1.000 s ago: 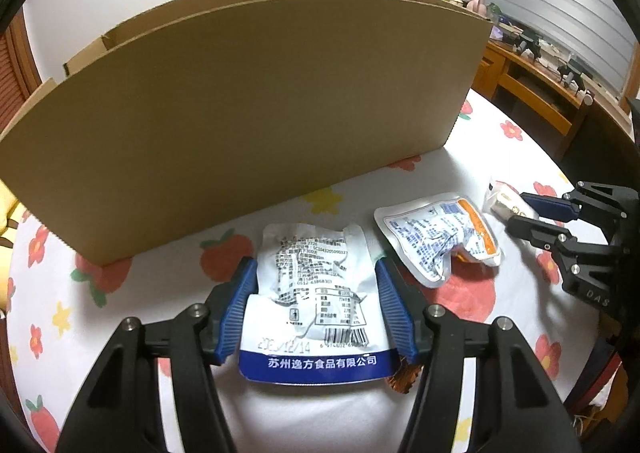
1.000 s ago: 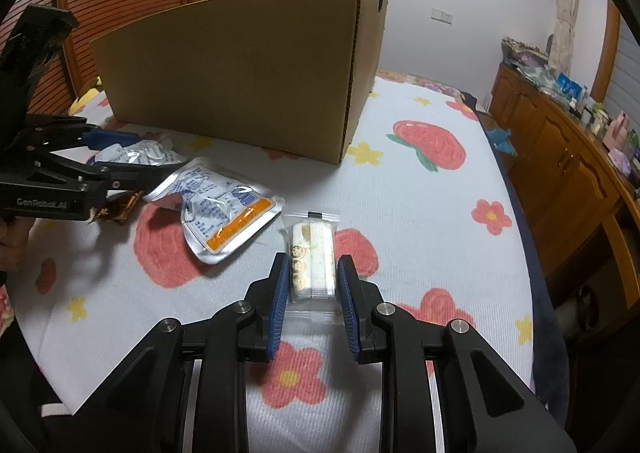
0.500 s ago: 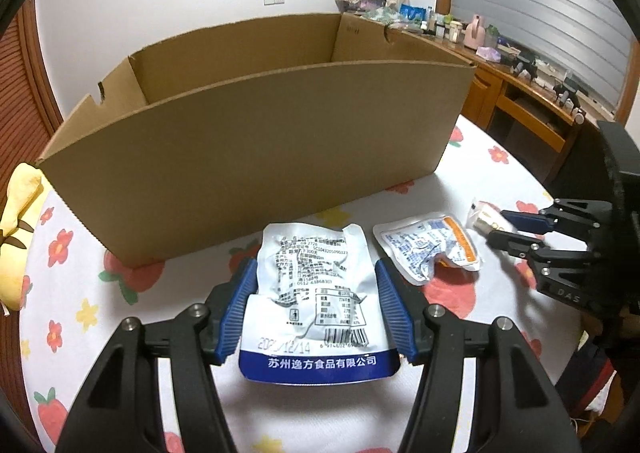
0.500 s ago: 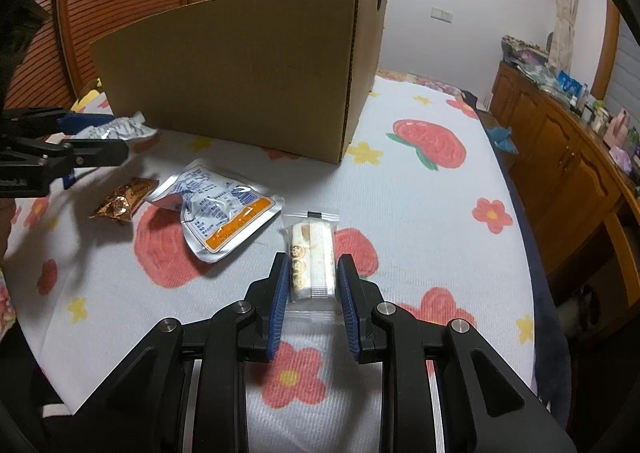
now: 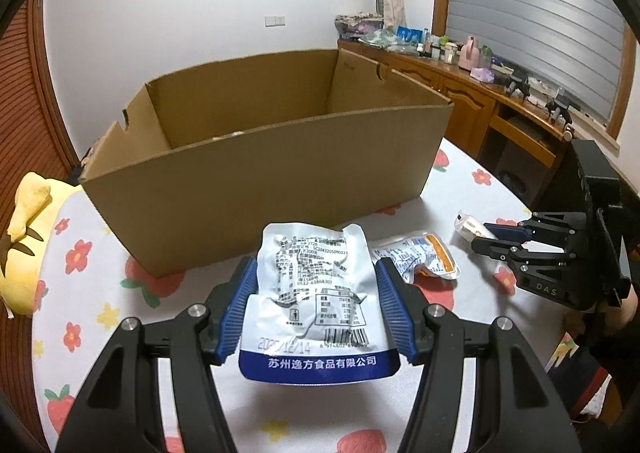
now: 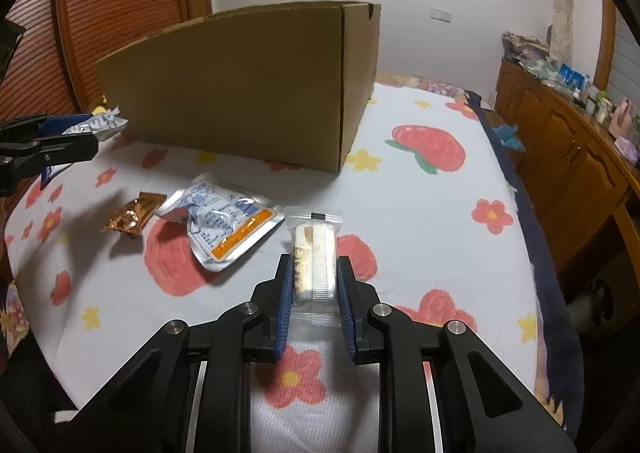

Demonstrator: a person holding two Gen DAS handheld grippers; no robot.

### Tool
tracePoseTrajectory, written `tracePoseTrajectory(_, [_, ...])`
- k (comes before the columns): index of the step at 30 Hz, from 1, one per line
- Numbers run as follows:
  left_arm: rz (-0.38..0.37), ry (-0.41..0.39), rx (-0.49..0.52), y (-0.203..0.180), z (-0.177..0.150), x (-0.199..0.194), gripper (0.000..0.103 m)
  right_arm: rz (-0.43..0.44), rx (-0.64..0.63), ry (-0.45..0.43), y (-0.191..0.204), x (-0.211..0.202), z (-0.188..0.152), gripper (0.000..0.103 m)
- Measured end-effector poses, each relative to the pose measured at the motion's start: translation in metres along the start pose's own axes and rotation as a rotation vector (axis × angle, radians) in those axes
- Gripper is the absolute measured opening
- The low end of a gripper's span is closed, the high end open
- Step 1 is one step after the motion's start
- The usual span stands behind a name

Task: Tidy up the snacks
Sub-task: 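Lift and carry both held snacks over the cardboard box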

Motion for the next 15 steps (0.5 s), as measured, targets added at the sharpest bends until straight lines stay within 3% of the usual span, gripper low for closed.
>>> tracePoseTrajectory(8, [0.019, -0.043, -0.012, 0.01, 0.012, -0.016, 0.06, 0.005, -0.023, -0.058, 0.01, -0.022, 0.015, 0.019])
tracePoseTrajectory(15, [0.036, -0.081, -0.015, 0.018, 0.028, -0.028, 0.06, 0.022, -0.094, -0.134, 0.036, -0.052, 0.05, 0.019])
Point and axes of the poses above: each gripper's, at about its wrist camera, not at the fingertips, and x roughly the way its jaws point, y to its left, z to its top, the point moved 4 cm from there along x, roughly the way its jaws point, and after that the axes turned 15 degrees about z, right-handed, at the moved point
